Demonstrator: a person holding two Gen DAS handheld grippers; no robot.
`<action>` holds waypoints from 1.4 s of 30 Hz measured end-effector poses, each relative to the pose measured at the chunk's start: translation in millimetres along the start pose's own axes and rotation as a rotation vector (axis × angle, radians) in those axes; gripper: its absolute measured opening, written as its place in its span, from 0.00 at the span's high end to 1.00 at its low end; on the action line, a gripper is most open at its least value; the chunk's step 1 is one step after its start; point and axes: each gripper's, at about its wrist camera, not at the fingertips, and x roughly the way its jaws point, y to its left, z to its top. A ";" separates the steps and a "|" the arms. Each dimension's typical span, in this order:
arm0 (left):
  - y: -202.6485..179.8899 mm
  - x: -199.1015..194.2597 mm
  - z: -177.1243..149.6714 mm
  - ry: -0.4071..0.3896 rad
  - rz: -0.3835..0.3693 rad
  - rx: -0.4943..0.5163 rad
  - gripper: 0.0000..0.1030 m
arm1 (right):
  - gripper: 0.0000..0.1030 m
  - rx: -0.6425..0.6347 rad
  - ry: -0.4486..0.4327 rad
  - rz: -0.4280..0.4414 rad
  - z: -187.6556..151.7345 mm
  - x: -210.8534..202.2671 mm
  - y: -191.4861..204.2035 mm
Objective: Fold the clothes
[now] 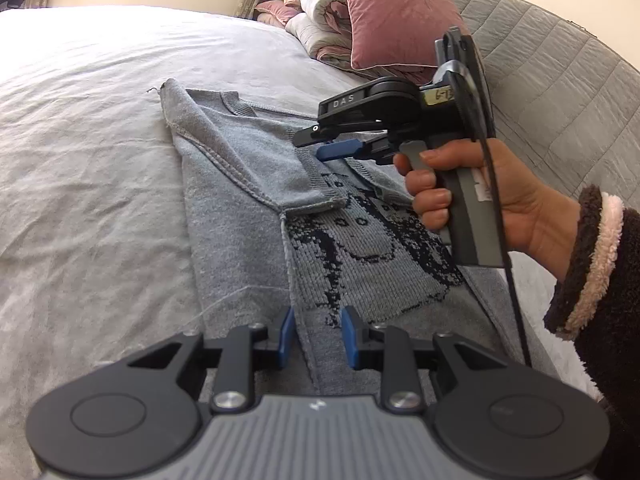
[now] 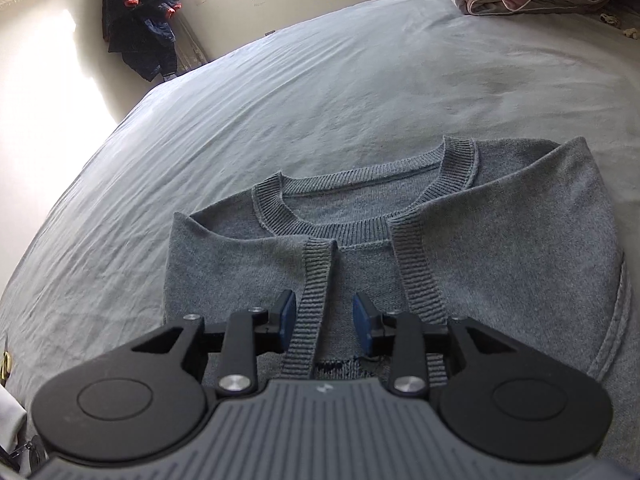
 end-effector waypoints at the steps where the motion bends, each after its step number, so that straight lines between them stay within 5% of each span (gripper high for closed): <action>1: 0.7 0.2 0.6 -0.001 -0.002 -0.003 0.75 | 0.65 -0.010 -0.007 -0.008 0.4 4.6 1.7; 4: 2.6 0.9 2.2 -0.011 -0.008 -0.010 0.75 | 0.68 -0.054 -0.034 -0.035 0.2 15.2 8.4; 6: 3.7 0.8 2.9 -0.018 -0.011 -0.015 0.75 | 0.99 -0.096 -0.058 -0.055 -1.5 18.0 14.3; 12: 5.2 1.0 3.9 -0.020 -0.017 -0.025 0.75 | 0.98 -0.184 -0.189 -0.173 -2.8 2.6 21.8; 16: 3.6 3.4 3.3 -0.007 -0.014 -0.014 0.75 | 0.98 -0.193 -0.138 -0.209 2.0 13.2 13.9; 18: 2.7 3.5 3.1 -0.002 -0.013 -0.010 0.75 | 0.97 -0.166 -0.111 -0.192 2.6 13.6 8.8; 23: 1.7 2.9 3.7 0.007 -0.028 0.001 0.75 | 0.60 -0.054 -0.081 -0.117 2.1 -6.8 -5.1; 33: -0.7 1.2 1.3 0.029 -0.011 0.004 0.75 | 0.61 -0.024 0.049 0.001 -40.6 -40.5 -2.4; 36: -0.7 0.5 0.9 0.031 -0.005 -0.002 0.75 | 0.82 -0.069 0.057 0.009 -48.4 -40.4 6.7; 37: -0.6 0.2 0.7 0.032 -0.003 -0.004 0.75 | 0.97 -0.085 0.060 0.009 -49.5 -39.8 9.7; 42: -2.8 -1.9 0.5 0.037 0.007 0.001 0.75 | 1.00 -0.157 0.003 -0.120 -50.6 -41.8 17.1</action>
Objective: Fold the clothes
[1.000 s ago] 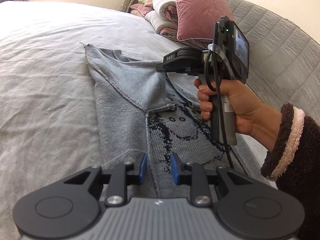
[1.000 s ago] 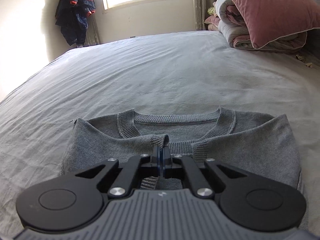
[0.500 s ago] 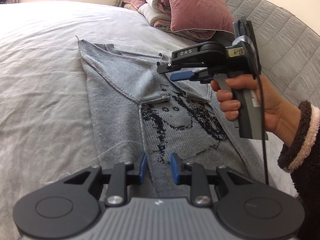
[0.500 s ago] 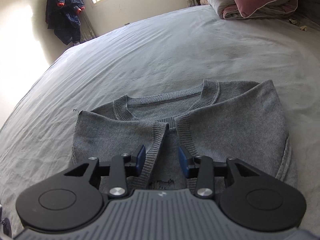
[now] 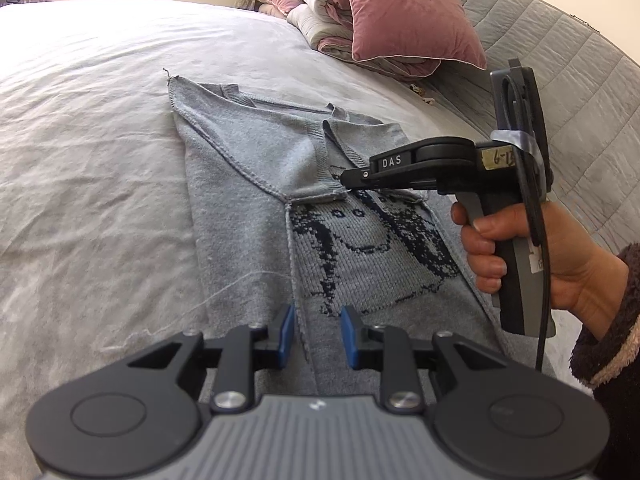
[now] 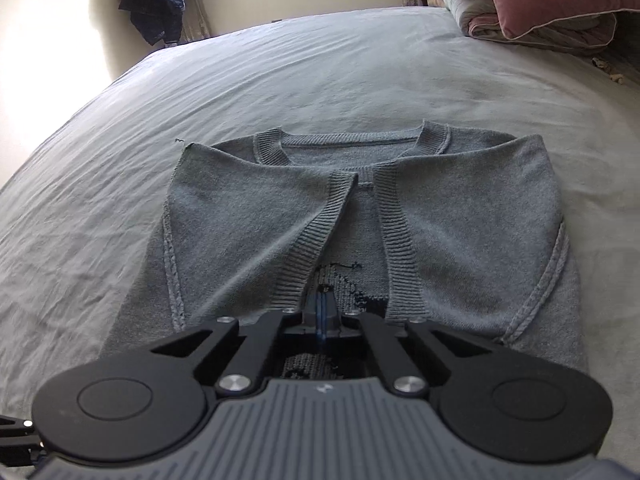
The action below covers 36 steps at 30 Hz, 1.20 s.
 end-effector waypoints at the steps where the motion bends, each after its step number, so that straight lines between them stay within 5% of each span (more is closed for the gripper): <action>1: 0.1 -0.4 0.3 0.002 0.002 0.000 0.75 | 1.00 0.009 0.000 0.007 0.3 -1.6 -2.3; 5: 1.9 -3.2 1.3 0.006 0.007 -0.008 0.75 | 0.86 0.079 0.005 0.076 -3.7 -23.0 -11.7; 16: -11.5 -13.5 -17.5 0.043 0.014 0.043 0.76 | 0.86 0.212 0.149 0.326 -62.9 -72.9 -9.7; 22: -23.0 -20.3 -37.2 0.042 0.082 0.108 0.76 | 0.85 0.284 0.211 0.457 -89.1 -73.6 -0.7; 25: -25.5 -25.4 -44.9 0.037 0.124 0.122 0.84 | 0.85 0.333 0.249 0.528 -95.0 -67.0 7.2; 28: -28.5 -29.8 -49.6 0.040 0.157 0.159 0.86 | 0.81 0.336 0.261 0.541 -97.4 -66.4 15.5; 29: -29.5 -31.2 -51.2 0.042 0.168 0.171 0.88 | 0.68 0.334 0.260 0.540 -98.5 -67.0 16.5; 31: -29.0 -33.4 -53.5 0.043 0.182 0.179 0.92 | 0.57 0.334 0.256 0.538 -100.0 -68.3 17.1; 36: -17.7 -38.8 -51.1 0.039 0.143 0.092 0.96 | 0.57 0.321 0.236 0.556 -97.1 -71.1 19.8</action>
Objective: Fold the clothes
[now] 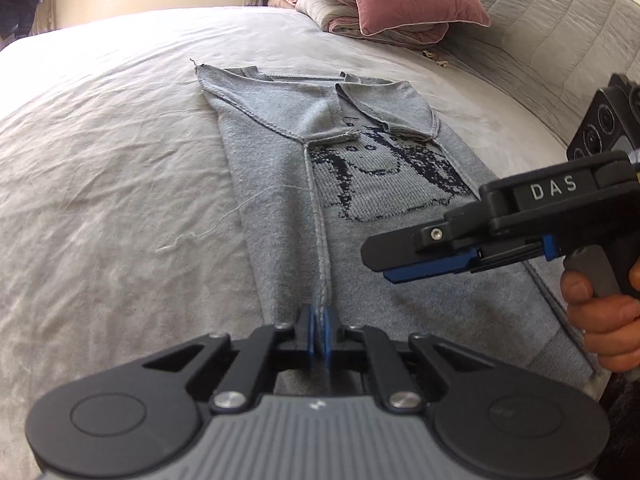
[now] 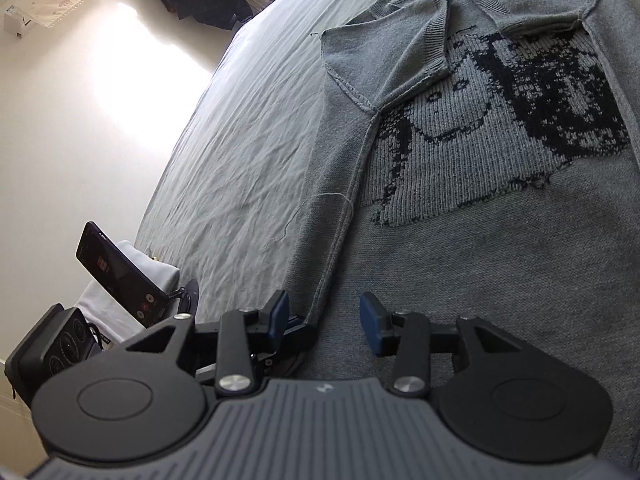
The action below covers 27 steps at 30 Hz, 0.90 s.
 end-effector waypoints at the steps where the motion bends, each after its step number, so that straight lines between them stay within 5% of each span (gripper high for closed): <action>1: 2.7 -1.2 0.7 -0.003 -0.020 -0.025 0.96 | 0.57 0.004 0.000 0.009 -0.2 -0.1 -0.1; 7: 24.6 -9.8 2.7 -0.027 -0.265 -0.234 0.96 | 0.57 0.074 0.015 0.080 -1.3 4.3 -7.9; 12: 20.2 1.7 0.1 0.059 -0.376 -0.278 0.95 | 0.57 0.109 0.010 0.131 -2.9 -2.9 -8.9; 17: 6.2 -13.7 -1.1 0.055 -0.319 -0.160 0.84 | 0.57 0.140 0.034 0.128 -6.1 1.3 -14.5; 27: 19.7 -44.9 -22.0 0.044 -0.257 -0.085 0.84 | 0.58 0.108 0.127 0.130 -31.3 -5.8 -12.3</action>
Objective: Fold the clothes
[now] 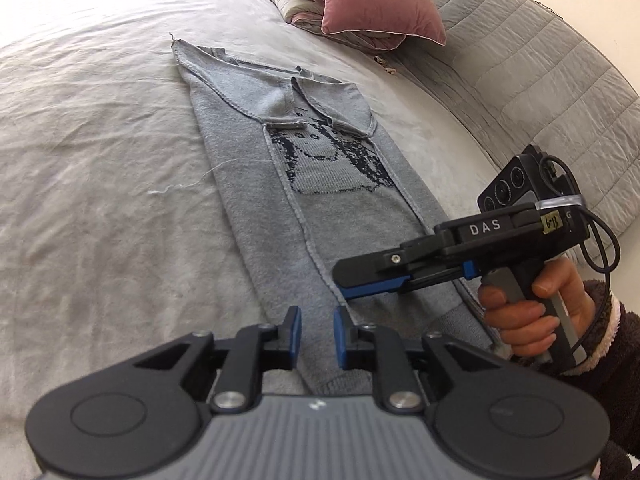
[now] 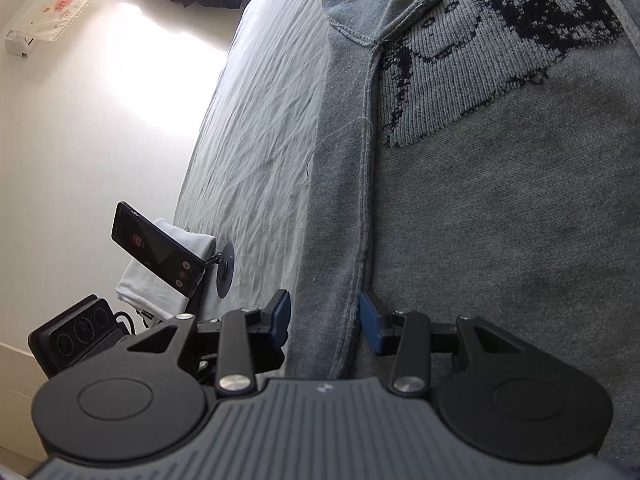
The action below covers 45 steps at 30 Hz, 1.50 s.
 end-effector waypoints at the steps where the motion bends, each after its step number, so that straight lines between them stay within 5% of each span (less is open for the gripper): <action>1: 1.9 -2.1 -2.7 0.000 0.002 0.003 0.84 | 0.58 -0.001 0.009 0.001 -3.0 -1.4 -0.6; 12: 6.3 -14.5 -12.6 -0.010 0.005 0.067 0.85 | 0.69 0.019 0.112 0.081 -26.7 9.4 1.5; 14: 6.8 -15.8 -12.4 -0.021 0.001 0.064 0.85 | 0.89 0.009 0.124 0.072 -26.3 6.3 -0.5; 16: 5.5 -15.3 -11.9 -0.029 -0.005 0.063 0.85 | 0.91 -0.009 0.131 0.055 -28.2 4.8 -1.6; 26: -12.4 3.7 -4.4 -0.041 -0.047 0.109 0.85 | 0.87 -0.036 0.096 0.047 -24.9 -29.1 -2.3; 34: -15.7 29.7 -3.0 0.018 -0.014 0.109 0.85 | 0.84 -0.010 0.135 0.031 -31.9 -22.6 -13.6; 45: -17.5 37.0 -1.9 0.034 0.001 0.125 0.85 | 0.87 -0.142 0.237 -0.011 -45.9 -14.6 7.6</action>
